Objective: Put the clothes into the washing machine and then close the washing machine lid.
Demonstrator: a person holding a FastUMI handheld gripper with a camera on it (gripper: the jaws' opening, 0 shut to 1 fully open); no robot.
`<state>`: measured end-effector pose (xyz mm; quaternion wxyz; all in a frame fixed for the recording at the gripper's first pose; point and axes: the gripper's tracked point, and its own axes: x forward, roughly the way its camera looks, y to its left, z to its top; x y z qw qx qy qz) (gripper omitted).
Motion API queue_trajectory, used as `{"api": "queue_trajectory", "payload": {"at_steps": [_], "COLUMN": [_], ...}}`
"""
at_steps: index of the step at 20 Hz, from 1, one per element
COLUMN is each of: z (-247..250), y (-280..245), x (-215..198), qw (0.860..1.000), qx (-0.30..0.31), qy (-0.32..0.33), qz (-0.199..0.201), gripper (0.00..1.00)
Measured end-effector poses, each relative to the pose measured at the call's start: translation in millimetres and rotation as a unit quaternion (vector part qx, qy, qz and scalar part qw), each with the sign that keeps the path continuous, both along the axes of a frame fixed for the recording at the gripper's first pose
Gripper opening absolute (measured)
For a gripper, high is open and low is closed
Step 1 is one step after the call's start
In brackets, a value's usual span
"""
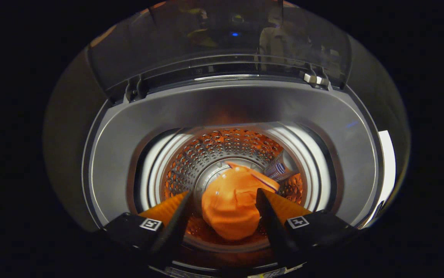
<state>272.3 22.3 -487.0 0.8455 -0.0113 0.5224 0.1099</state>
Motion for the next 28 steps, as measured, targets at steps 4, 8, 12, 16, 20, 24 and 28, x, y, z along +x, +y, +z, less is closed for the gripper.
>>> {"api": "queue_trajectory", "payload": {"at_steps": [4,8,12,16,20,24,28], "z": [9,40,107,199,299,380,425], "y": [-3,1,8,16,27,33,39], "x": [1,3,7,13,22,40,78], "qw": [1.000,0.999,0.992,0.977,0.958,0.937,0.928], "qx": [0.000,0.016,0.047,0.078,0.112,0.141,0.133], "qy": [-0.010,-0.048,-0.116,-0.196,-0.262,-0.318,-0.347], "qz": [-0.002,-0.003,-0.014,-0.020,-0.028,-0.023,-0.009], "gripper": [0.98,0.99,0.98,0.99,0.98,0.99,0.98]}}
